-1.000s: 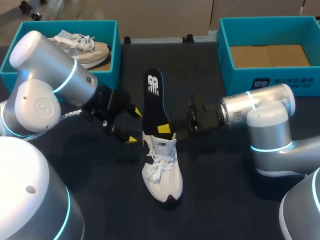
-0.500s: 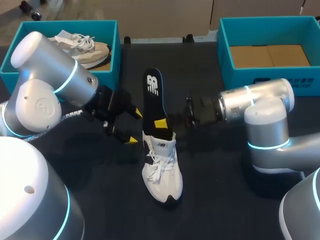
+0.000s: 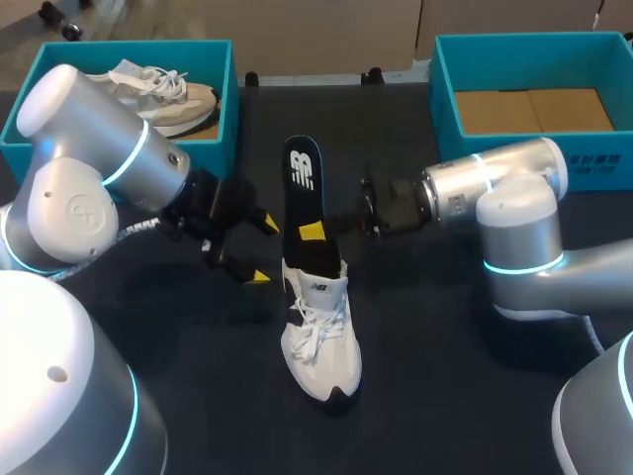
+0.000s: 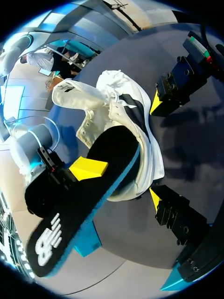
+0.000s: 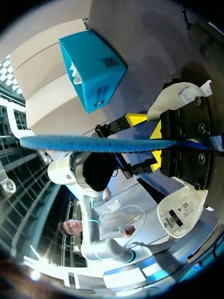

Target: Take the shoe out of the shoebox, open the shoe tongue, remove and reinsert the insole, then place the shoe into the shoebox

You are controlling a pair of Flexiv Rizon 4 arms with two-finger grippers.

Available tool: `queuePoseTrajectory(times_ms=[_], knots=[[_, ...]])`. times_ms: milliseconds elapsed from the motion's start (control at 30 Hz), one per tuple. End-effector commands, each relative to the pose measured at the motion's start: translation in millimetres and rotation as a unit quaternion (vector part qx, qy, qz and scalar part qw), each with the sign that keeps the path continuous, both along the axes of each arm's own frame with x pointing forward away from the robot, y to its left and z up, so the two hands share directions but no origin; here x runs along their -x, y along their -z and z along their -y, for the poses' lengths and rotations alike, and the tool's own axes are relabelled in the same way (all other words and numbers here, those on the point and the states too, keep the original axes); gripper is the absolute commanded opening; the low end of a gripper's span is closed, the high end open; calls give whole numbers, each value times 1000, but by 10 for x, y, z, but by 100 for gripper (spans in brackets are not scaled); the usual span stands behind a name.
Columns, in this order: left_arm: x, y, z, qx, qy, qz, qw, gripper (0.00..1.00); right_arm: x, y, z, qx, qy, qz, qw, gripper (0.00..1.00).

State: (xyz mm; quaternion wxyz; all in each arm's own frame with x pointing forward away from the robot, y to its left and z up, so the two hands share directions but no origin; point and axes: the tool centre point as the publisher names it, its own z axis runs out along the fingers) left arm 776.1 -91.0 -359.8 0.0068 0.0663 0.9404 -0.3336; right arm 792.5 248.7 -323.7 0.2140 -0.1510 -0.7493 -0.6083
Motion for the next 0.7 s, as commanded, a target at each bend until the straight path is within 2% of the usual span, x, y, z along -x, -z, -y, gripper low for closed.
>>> queuePoseTrajectory(times_ms=[33,467,700], knots=[[8,12,-5,2,1,1,1000,100,-12,102,6,-2,-8,-13,1000,0],[2,-16,1,2,-1,3,1000,100,258,281,-4,13,-7,-61,998,0],[-4,-17,9,2,-1,4,1000,100,340,355,-28,14,-11,-81,997,0]])
